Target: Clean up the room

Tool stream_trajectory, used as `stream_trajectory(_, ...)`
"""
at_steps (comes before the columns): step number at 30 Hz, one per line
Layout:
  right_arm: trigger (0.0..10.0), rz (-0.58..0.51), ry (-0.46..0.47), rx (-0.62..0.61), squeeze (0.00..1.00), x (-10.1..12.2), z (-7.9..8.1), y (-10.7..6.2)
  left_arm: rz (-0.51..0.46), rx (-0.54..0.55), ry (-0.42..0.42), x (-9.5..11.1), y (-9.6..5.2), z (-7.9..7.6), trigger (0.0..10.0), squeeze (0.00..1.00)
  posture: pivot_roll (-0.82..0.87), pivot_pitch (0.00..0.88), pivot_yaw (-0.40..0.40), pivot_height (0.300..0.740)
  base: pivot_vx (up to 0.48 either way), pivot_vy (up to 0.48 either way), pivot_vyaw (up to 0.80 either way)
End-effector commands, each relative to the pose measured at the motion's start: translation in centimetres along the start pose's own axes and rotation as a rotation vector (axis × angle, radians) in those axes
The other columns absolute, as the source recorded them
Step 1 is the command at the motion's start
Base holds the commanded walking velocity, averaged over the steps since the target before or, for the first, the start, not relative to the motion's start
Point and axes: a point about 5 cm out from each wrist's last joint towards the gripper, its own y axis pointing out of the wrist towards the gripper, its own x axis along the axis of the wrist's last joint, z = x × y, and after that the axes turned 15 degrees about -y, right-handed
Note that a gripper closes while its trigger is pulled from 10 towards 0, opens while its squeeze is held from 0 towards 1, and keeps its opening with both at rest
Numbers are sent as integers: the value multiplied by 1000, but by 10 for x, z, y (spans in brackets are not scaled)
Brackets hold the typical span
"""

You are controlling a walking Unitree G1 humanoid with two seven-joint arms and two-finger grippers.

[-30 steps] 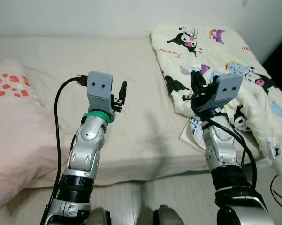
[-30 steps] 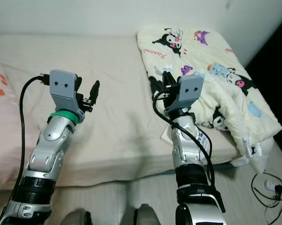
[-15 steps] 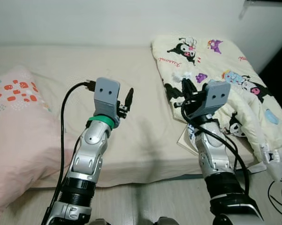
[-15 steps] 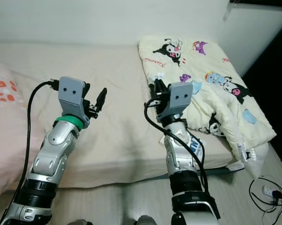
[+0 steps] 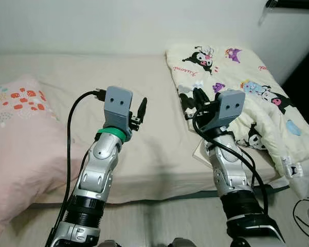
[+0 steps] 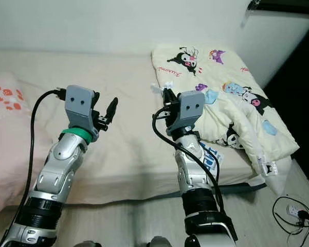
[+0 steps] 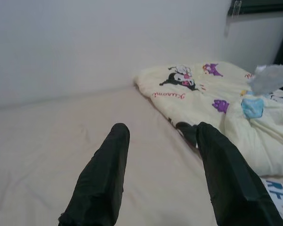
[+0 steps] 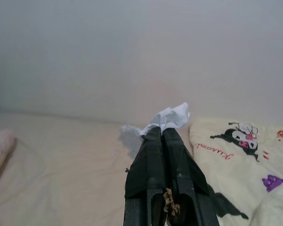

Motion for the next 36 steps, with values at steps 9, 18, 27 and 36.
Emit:
stream_trajectory(9,10000,31,13,-1,0,-5,3,-4,7,4,5,-2,-3,1,10000,0,-17,0,-3,708,-453,0,0)
stream_trajectory(18,10000,35,5,-6,0,-5,2,-4,3,1,7,-1,-3,1,10000,0,-17,0,-1,708,-427,0,0)
stream_trajectory(27,10000,42,-14,-15,0,-6,0,-3,6,3,9,-1,-3,1,10000,0,-13,0,-1,708,-36,0,442)
stream_trajectory(36,10000,43,-23,-4,0,-6,1,-3,5,2,13,-1,-2,0,10000,0,-12,0,-2,708,0,0,788)
